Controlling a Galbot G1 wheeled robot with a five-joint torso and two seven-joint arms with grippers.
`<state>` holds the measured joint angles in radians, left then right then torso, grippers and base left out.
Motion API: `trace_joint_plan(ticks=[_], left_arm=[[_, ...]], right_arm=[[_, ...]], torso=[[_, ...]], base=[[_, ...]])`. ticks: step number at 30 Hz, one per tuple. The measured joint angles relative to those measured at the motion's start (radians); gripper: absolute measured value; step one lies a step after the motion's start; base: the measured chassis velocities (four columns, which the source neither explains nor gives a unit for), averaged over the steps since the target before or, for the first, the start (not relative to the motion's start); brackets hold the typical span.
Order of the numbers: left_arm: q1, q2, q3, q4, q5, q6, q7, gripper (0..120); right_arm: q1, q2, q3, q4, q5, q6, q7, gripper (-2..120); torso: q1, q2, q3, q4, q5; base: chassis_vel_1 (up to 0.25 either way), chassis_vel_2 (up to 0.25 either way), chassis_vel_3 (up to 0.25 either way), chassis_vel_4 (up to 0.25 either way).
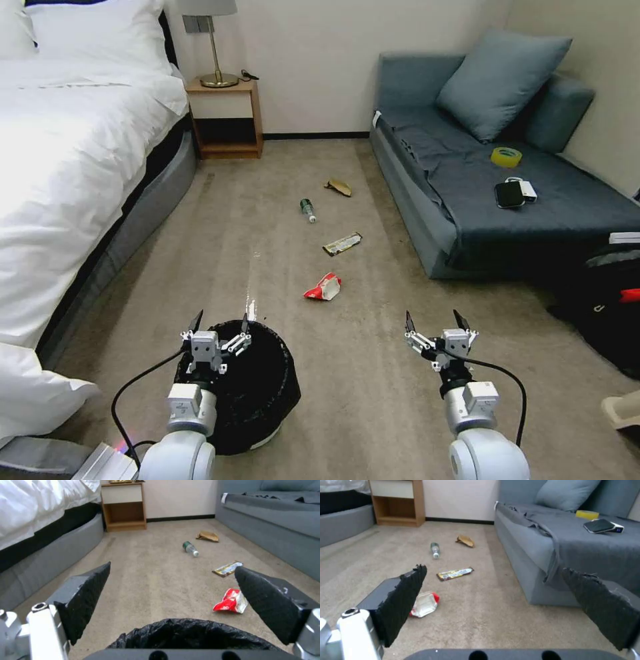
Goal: Pick up the trash bin, then pick up the garbage on the floor and place it into the trash bin.
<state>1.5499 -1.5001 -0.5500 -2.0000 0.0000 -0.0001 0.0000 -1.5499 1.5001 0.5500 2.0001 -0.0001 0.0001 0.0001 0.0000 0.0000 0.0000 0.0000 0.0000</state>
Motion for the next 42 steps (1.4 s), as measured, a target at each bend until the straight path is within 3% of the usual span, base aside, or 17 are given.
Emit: trace_joint_plan(ticks=[26,29,31,36,37,39,42], left_arm=[[0.000,-0.001,0.000,0.005,-0.004,-0.010,0.000,100],[0.001,-0.013,0.000,0.042,-0.028,-0.089,0.015,100],[0.001,-0.014,0.001,0.045,-0.030,-0.096,0.016,100],[0.002,-0.044,0.003,0.134,-0.089,-0.287,0.056,100],[0.002,-0.044,0.003,0.134,-0.089,-0.287,0.056,100],[0.003,-0.060,0.005,0.180,-0.119,-0.388,0.077,100],[0.001,-0.066,0.007,0.207,-0.134,-0.442,0.085,100]], right_arm=[[-0.001,0.001,0.002,-0.002,-0.006,0.009,0.000,100],[-0.013,0.018,0.023,-0.027,-0.056,0.086,0.007,100],[-0.014,0.020,0.025,-0.029,-0.060,0.092,0.008,100],[-0.044,0.061,0.074,-0.084,-0.176,0.276,0.026,100],[-0.044,0.061,0.074,-0.084,-0.176,0.276,0.026,100],[-0.060,0.084,0.101,-0.115,-0.240,0.378,0.035,100],[-0.072,0.100,0.120,-0.137,-0.286,0.450,0.043,100]], torso=[[0.000,0.000,0.000,0.0000,0.0000],[0.000,0.000,0.000,0.0000,0.0000],[0.000,0.000,0.000,0.0000,0.0000],[0.000,0.000,0.000,-0.0001,0.0000],[0.000,0.000,0.000,-0.0001,0.0000],[0.000,0.000,0.000,0.0000,0.0000],[0.000,0.000,0.000,0.0000,0.0000]], base=[[0.000,0.000,0.000,0.000],[0.000,0.000,0.000,0.000],[0.000,0.000,0.000,0.000],[0.000,0.000,0.000,0.000],[0.000,0.000,0.000,0.000],[0.000,0.000,0.000,0.000],[0.000,0.000,0.000,0.000]])
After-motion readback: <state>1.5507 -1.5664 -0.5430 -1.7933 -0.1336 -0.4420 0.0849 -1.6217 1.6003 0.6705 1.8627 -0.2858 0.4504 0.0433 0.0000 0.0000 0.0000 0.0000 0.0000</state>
